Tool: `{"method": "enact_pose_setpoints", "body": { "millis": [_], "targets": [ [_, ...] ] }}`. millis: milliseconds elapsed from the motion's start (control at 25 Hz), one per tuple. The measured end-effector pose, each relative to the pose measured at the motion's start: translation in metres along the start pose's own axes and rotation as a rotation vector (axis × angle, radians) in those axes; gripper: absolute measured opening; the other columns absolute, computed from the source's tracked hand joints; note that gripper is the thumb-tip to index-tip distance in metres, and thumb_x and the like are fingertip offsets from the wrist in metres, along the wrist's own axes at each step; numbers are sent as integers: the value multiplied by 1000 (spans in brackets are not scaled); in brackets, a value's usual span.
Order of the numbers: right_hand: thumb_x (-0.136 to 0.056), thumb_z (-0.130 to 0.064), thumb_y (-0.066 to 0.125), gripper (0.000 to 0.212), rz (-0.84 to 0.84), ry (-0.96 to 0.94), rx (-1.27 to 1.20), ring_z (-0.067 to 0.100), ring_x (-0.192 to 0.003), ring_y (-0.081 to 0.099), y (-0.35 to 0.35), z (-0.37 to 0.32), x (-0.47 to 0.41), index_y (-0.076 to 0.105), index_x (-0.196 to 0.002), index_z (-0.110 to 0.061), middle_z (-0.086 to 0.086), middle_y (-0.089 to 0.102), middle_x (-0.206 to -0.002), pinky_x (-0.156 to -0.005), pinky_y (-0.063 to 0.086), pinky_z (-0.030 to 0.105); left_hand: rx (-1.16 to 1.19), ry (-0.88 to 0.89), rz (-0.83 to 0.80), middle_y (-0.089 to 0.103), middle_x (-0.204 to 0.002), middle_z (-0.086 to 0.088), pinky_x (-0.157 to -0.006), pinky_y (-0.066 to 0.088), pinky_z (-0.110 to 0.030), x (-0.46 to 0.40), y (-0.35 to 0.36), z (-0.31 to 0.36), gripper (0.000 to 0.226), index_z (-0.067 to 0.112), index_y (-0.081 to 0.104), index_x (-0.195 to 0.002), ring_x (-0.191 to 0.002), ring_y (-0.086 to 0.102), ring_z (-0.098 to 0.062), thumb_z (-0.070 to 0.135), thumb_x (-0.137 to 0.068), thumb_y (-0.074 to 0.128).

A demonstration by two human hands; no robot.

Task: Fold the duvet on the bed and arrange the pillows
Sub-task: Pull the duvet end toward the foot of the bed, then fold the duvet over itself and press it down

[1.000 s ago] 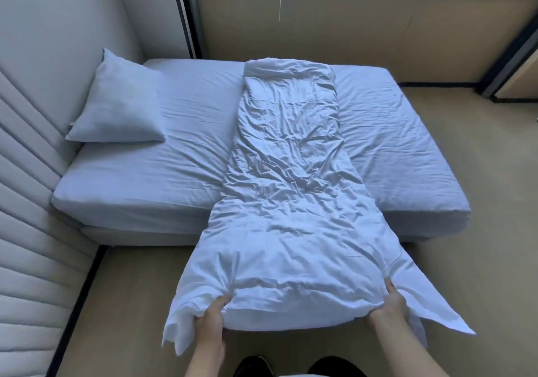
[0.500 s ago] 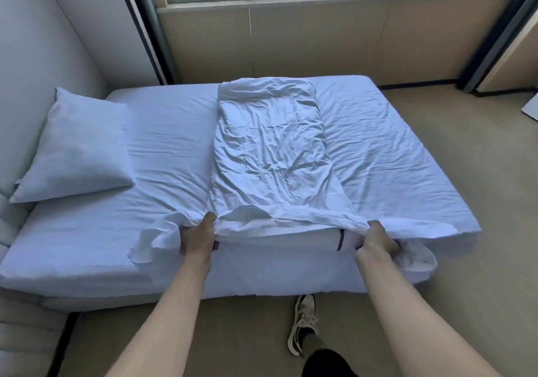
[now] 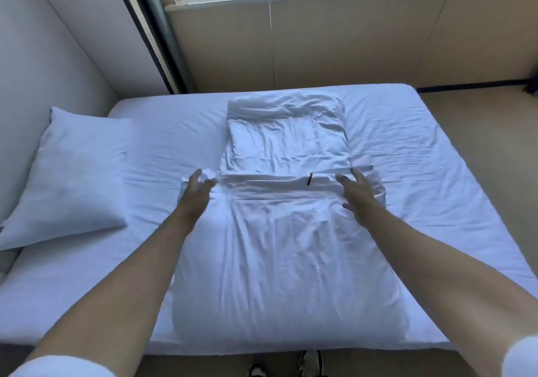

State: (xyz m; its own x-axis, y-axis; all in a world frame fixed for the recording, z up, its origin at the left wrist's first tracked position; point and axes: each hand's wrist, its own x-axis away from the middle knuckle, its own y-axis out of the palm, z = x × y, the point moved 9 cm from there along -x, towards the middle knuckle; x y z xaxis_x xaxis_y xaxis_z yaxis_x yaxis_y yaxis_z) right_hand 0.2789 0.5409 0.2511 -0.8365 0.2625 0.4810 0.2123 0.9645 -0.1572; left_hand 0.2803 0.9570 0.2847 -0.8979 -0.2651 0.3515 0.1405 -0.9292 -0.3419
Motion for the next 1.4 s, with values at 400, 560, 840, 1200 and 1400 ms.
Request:
{"method": "enact_pose_setpoints", "body": {
  "millis": [400,560,840,1200,1400],
  "targets": [
    [-100,-52,46,59,-91,223,1092,30,-155,15,-22,166,3,31,-156,-39,5,17,-169,-121,18,53,-965,-196,-394,-1,-172,-4,-124,3,-58,29,65,-197,72,39,9,-162,-158,-6,-26,67,-100,33],
    [-103,-57,37,62,-70,163,1163,32,-157,-2,-6,143,-3,18,-160,-42,1,-1,-172,-122,6,61,-1027,-158,-409,3,-171,-5,-121,10,-64,-7,76,-187,73,35,9,-163,-157,-2,-29,61,-101,37],
    [-84,-84,-5,79,-61,-26,1328,29,-154,-24,13,149,-82,-2,-157,-55,-10,-21,-169,-118,-9,69,-1285,-120,-382,-26,-168,-9,-111,-4,-78,-92,99,-190,99,48,-24,-154,-151,-27,-44,95,-77,16],
    [-97,-63,27,67,97,-184,1320,35,-157,-2,14,257,-209,12,-160,-46,-4,-4,-172,-116,2,75,-1276,135,-241,-10,-172,-7,-111,3,-81,-186,154,-293,92,46,-4,-160,-155,-8,-44,90,-81,11],
    [-100,-59,27,66,193,-403,1146,47,-153,12,11,313,-242,32,-157,-27,20,20,-167,-116,5,74,-1145,349,-121,10,-167,-28,-114,6,-78,-210,180,-332,87,26,19,-163,-151,7,-56,72,-90,31]
  ]
}}
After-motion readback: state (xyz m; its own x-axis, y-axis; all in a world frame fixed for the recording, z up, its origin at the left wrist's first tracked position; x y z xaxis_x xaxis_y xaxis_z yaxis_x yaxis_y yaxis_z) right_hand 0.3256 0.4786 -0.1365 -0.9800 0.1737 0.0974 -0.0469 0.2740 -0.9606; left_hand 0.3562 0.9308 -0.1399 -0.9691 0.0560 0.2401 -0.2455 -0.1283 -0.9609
